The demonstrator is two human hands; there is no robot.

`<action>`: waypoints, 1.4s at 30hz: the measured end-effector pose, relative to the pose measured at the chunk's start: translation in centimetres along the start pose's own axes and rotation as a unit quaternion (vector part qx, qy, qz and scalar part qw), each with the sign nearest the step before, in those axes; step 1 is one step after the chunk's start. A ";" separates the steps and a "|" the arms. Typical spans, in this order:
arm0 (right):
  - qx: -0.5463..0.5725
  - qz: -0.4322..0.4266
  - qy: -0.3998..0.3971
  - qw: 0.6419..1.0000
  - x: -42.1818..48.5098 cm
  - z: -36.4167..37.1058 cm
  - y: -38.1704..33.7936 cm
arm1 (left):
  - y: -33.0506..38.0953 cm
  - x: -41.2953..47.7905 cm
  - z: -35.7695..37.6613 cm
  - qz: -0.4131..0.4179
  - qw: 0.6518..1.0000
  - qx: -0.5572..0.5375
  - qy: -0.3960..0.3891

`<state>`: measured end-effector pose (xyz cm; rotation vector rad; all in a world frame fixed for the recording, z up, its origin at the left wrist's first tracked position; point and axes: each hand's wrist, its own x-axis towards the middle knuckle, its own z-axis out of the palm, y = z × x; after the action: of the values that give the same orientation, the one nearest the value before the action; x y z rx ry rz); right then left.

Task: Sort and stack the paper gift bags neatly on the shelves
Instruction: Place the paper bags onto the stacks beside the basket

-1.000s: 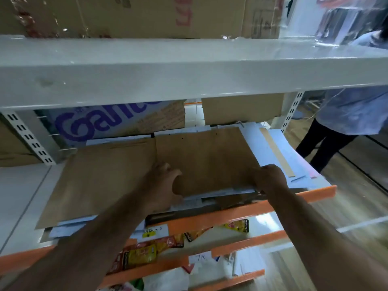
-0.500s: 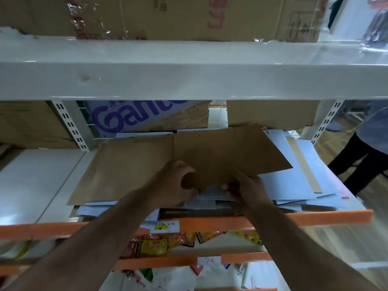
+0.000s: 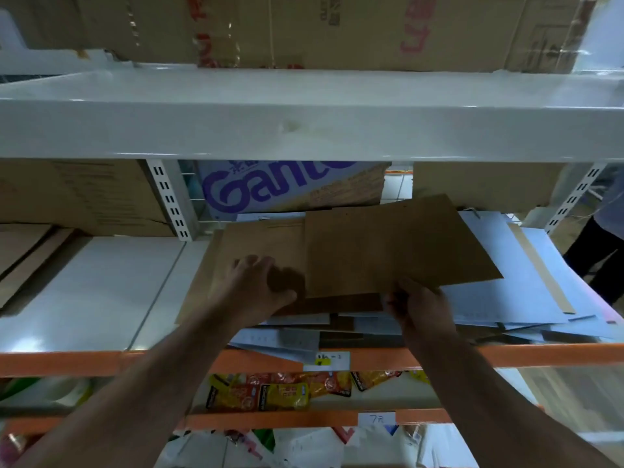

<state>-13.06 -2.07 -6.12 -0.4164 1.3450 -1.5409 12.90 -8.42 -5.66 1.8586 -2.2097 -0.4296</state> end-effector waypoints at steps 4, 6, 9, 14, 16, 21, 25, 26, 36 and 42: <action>0.002 -0.005 0.024 1.000 -1.2 2.1 1.3 | -4.0 -0.7 -1.4 -0.093 0.993 0.075 -0.023; 0.007 -0.006 0.033 0.999 -2.1 3.0 1.8 | -5.1 -1.0 -1.8 -0.107 0.992 0.063 -0.027; -0.007 0.000 0.056 0.998 -3.4 4.2 2.5 | -6.1 -1.4 -2.2 -0.088 0.996 0.016 -0.013; -0.025 -0.011 0.074 0.997 -5.4 5.3 3.6 | -6.3 -1.6 -2.0 -0.092 0.992 -0.084 -0.012; -0.044 -0.032 0.081 0.995 -6.2 5.3 3.9 | -6.3 -1.5 -1.7 -0.081 0.992 -0.100 -0.013; -0.050 -0.060 0.104 0.992 -8.0 4.9 4.7 | -6.9 -0.8 -0.5 -0.082 0.985 -0.151 0.010; 0.000 -0.029 0.122 0.992 -9.0 4.6 4.9 | -6.9 -0.7 -0.5 -0.088 0.978 -0.184 0.036; -0.008 -0.032 0.122 0.992 -9.2 4.5 5.0 | -6.8 -0.9 -0.7 -0.087 0.978 -0.184 0.042; 0.021 -0.041 0.053 0.998 -11.3 2.4 3.8 | -4.9 -3.2 -2.0 -0.171 0.885 -0.426 0.082; 0.058 -0.022 -0.038 0.997 -12.4 0.6 3.3 | -5.0 -7.3 -2.2 -0.211 0.741 -0.632 0.078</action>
<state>-5.72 8.33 -4.60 -0.4302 1.1877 -1.6150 19.54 -2.14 -5.31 1.3693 -0.7782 -1.3441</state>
